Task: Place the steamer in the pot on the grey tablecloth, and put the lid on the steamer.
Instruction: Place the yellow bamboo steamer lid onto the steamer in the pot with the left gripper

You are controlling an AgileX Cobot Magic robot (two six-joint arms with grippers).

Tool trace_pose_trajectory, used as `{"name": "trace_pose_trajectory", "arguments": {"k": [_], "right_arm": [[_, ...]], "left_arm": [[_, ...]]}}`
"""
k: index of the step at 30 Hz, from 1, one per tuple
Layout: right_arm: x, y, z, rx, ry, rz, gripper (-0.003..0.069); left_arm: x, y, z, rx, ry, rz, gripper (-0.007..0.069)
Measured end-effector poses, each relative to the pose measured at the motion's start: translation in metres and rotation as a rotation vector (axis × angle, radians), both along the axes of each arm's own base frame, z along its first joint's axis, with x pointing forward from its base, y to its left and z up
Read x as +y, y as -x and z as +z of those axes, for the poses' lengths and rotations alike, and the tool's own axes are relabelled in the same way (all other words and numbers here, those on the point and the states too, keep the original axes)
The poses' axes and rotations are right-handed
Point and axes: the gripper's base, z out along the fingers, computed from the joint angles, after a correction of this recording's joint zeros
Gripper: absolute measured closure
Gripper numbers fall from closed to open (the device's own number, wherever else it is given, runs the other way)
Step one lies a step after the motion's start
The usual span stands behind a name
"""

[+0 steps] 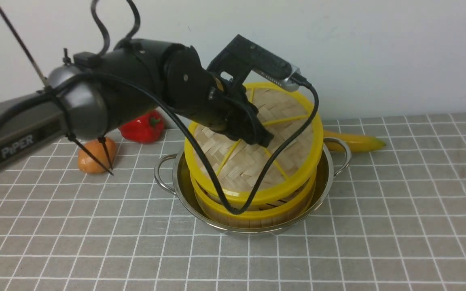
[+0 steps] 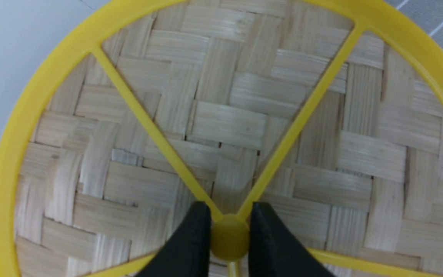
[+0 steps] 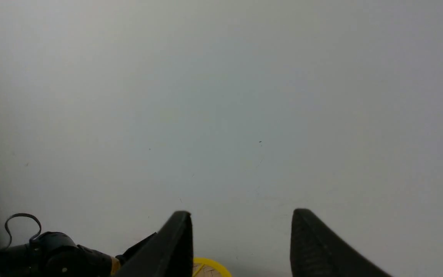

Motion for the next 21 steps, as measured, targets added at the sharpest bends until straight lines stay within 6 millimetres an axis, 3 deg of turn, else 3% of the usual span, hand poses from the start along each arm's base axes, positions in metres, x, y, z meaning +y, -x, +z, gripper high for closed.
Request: {"name": "trace_pose_trajectory", "arguments": {"k": [21], "right_arm": [[0.0000, 0.0000, 0.0000, 0.002, -0.007, 0.000, 0.0300]], "left_arm": [[0.0016, -0.0066, -0.0092, -0.005, -0.017, 0.057, 0.0508]]}}
